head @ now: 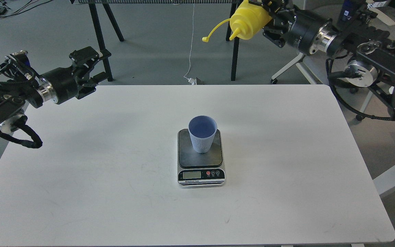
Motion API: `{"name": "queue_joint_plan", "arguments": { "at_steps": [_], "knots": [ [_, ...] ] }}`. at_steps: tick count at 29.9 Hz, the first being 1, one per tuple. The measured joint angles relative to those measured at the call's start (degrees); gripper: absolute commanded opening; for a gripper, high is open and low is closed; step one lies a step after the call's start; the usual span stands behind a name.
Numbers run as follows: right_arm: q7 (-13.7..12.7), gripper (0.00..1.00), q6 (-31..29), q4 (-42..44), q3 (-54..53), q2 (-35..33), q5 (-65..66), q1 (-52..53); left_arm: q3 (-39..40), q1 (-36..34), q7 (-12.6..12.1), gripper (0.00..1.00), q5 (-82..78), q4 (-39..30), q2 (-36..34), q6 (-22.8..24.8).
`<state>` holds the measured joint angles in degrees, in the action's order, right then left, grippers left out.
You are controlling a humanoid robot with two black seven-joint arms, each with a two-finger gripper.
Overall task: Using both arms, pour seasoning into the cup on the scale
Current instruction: 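Lift the yellow bottle and carry it above the blue cup, then tilt the yellow bottle nozzle-down and squeeze into the blue cup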
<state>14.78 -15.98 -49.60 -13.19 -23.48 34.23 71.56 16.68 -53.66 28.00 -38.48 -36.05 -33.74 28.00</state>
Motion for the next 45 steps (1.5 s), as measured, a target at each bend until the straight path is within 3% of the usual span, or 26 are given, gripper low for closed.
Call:
{"name": "queue_joint_plan", "arguments": {
  "at_steps": [9,17,45],
  "knots": [
    [0.0,0.02,0.3,8.5,5.9,10.1,11.0,0.1,0.2,0.0,0.0,0.88,0.0,0.0,0.1,0.0],
    [0.0,0.02,0.4,12.1,11.3,14.2,14.0,0.3,0.3,0.1,0.0,0.88,0.0,0.0,0.2,0.0],
    [-0.1,0.02,0.4,15.2,14.2,16.9,15.6,1.2,1.4,0.2,0.0,0.89,0.0,0.0,0.5,0.0]
  ]
}}
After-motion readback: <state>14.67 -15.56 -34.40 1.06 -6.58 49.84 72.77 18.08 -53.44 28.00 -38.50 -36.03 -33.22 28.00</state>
